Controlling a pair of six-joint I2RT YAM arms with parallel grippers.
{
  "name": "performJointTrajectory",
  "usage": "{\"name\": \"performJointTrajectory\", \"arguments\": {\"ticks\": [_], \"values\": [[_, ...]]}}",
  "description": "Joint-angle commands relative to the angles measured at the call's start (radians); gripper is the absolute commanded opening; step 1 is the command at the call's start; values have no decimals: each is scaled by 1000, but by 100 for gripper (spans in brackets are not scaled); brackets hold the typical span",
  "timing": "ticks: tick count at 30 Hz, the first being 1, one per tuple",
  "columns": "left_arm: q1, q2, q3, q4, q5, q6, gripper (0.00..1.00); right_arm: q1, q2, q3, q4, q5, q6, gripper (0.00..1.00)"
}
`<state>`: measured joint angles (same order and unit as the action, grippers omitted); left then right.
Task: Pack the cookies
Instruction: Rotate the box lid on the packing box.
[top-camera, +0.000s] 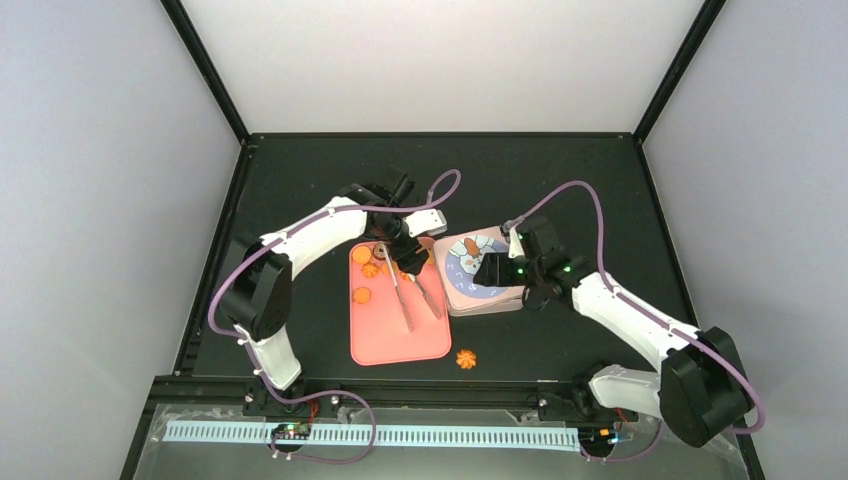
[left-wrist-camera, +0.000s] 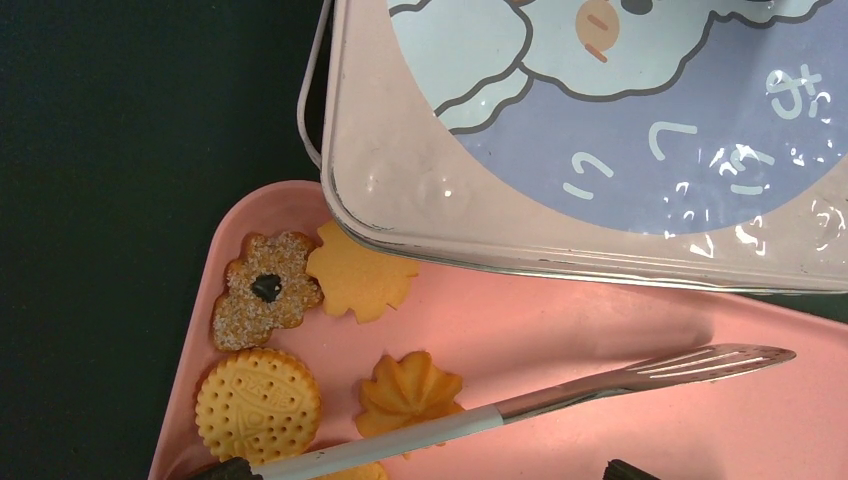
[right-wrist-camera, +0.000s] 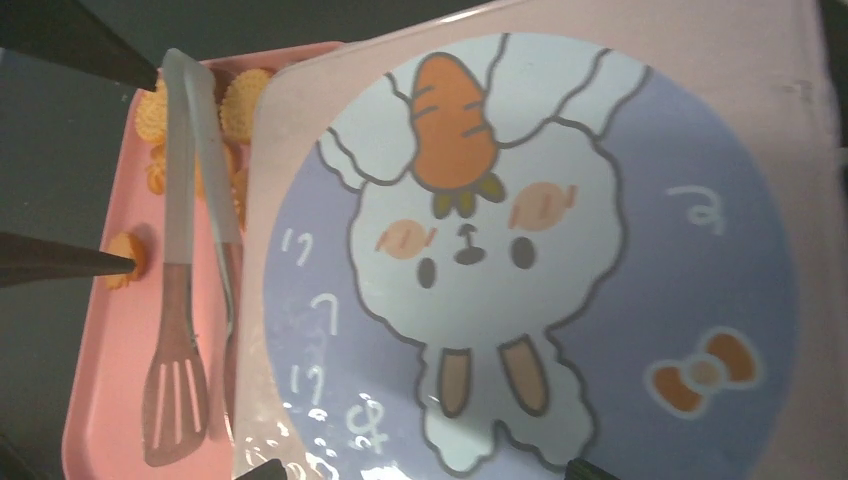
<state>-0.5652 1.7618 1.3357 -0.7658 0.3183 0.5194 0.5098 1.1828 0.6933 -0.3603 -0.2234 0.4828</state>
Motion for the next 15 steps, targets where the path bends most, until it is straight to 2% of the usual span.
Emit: {"name": "performJointTrajectory", "arguments": {"ticks": [1,15], "values": [[-5,9,17,-9,7,-1,92,33,22,14,39,-4,39,74],[-5,13,-25,2,1,-1,91,32,-14,106,-97,170,-41,75]]}}
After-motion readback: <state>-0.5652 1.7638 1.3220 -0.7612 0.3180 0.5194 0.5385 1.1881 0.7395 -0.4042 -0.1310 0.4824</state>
